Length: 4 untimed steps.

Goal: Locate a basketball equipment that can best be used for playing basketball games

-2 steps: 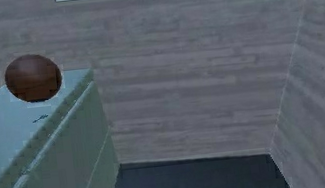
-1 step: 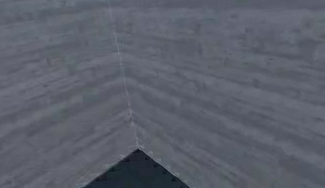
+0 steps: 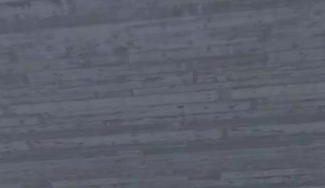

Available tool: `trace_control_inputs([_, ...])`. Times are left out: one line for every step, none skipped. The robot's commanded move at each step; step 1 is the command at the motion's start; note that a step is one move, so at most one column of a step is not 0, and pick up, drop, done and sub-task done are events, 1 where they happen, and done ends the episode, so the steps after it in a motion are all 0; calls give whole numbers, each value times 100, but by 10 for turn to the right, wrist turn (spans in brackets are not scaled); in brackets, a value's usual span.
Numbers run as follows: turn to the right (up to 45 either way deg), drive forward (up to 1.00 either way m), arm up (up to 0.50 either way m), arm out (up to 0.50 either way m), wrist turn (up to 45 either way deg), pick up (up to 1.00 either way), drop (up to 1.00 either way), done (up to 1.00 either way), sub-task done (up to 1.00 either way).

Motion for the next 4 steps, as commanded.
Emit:
trace_control_inputs([30, 0, 0, 0, 0, 0, 0, 0, 0])
trace_control_inputs([0, 5, 0, 0, 0, 0, 0, 0, 0])
trace_control_inputs([-450, 0, 0, 0, 0, 0, 0, 0, 0])
trace_control_inputs([-420, 0, 0, 0, 0, 0, 0, 0, 0])
